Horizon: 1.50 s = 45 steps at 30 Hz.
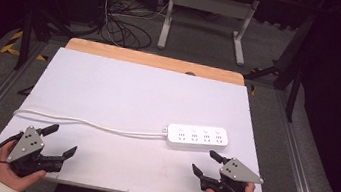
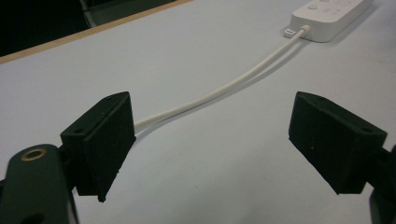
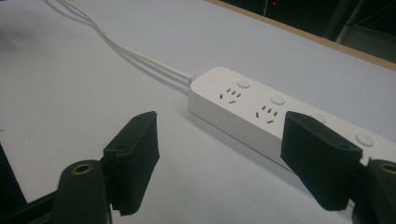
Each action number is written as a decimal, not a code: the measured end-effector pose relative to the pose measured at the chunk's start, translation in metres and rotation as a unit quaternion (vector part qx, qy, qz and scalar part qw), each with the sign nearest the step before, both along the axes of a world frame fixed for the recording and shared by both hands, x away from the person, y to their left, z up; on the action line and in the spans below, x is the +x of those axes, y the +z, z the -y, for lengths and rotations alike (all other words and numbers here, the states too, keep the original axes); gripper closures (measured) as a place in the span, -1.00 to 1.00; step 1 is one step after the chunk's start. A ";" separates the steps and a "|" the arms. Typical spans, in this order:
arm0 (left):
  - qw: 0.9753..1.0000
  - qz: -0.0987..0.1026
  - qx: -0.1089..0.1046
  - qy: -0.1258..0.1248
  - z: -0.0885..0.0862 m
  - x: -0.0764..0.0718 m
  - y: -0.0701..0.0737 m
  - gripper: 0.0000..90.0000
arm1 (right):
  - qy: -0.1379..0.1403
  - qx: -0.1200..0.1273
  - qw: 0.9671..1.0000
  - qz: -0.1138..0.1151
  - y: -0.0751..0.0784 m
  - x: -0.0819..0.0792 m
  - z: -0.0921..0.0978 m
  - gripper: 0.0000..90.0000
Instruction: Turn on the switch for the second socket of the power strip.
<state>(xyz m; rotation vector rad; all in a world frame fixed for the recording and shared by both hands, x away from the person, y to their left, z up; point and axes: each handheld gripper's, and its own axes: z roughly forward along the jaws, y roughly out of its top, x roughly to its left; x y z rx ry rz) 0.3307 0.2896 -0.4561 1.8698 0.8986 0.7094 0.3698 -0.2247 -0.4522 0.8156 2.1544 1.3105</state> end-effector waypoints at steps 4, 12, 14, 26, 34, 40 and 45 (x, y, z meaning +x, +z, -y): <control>1.000 -0.003 -0.004 0.001 -0.001 0.000 0.001 -0.67 | 0.002 -0.002 1.000 0.000 0.000 0.000 0.000 -0.38; 1.000 0.015 0.019 0.003 0.000 -0.003 0.002 -0.67 | 0.002 -0.002 1.000 0.003 0.001 0.000 0.000 -0.38; 1.000 0.013 0.014 0.002 0.000 -0.003 0.003 -0.67 | 0.003 -0.002 1.000 0.004 0.001 0.000 0.000 -0.38; 1.000 0.006 0.006 0.002 0.000 -0.003 0.003 -0.67 | 0.010 -0.007 1.000 -0.001 0.005 0.001 -0.002 -0.29; 1.000 0.008 0.012 0.007 0.001 -0.003 0.002 -0.66 | 0.003 -0.020 1.000 -0.007 0.018 0.006 -0.003 -0.15; 1.000 0.007 0.013 0.007 0.000 -0.003 0.002 -0.66 | -0.004 -0.018 1.000 -0.009 0.031 0.015 -0.003 -0.12; 1.000 0.007 0.013 0.007 0.001 -0.003 0.002 -0.66 | -0.005 -0.021 1.000 -0.009 0.041 0.023 -0.007 -0.10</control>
